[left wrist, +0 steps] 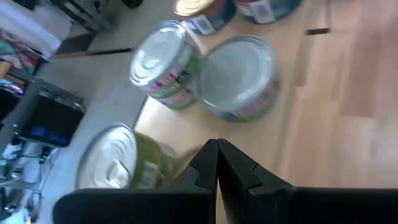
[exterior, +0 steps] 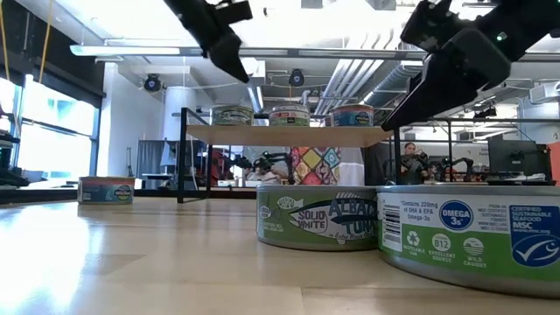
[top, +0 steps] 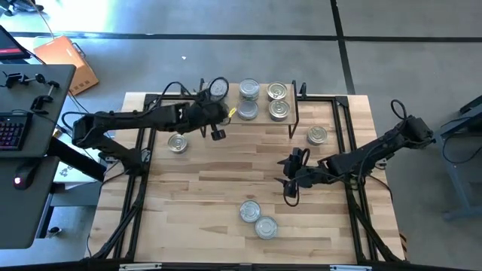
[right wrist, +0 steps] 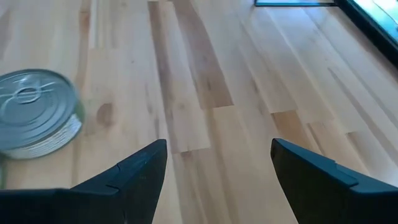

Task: Stack canned seafood by type on shelf
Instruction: Stack the left blue tuna can on top of the top blue tuna can on the shelf

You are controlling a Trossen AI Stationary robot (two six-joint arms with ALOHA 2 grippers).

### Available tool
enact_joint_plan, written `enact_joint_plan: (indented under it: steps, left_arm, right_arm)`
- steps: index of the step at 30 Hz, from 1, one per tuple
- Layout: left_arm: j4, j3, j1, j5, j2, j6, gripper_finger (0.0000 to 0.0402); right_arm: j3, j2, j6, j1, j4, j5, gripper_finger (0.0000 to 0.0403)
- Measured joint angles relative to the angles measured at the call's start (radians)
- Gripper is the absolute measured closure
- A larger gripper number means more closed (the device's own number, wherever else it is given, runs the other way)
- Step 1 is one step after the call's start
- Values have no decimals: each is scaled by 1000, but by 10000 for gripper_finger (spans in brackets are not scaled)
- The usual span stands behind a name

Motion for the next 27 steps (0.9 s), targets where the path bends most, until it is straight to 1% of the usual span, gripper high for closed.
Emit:
enact_joint_plan:
  steps: [3, 5, 8, 10, 16, 23, 27]
  left_arm:
    - [-70, -10, -50, -7, -19, -83, 402]
    - [-99, -48, -86, -27, -27, -139, 402]
    - [-114, -114, -133, -106, -28, -225, 402]
    - [-157, -151, -153, -144, -29, -295, 402]
    - [-265, -245, -233, -161, -37, -570, 402]
    - [-264, -376, -417, -237, -74, -855, 402]
    - [-204, -461, -518, -284, -75, -1019, 402]
  right_arm:
    - [0, 0, 0, -17, 0, -1, 121]
    - [0, 0, 0, -24, 0, -9, 121]
    - [0, 0, 1, -24, 0, -16, 121]
    - [0, 0, 0, -24, 1, -17, 121]
    - [0, 0, 3, -24, 1, -17, 121]
    - [0, 0, 5, -24, 4, -17, 121]
    - [0, 0, 9, -24, 14, -18, 121]
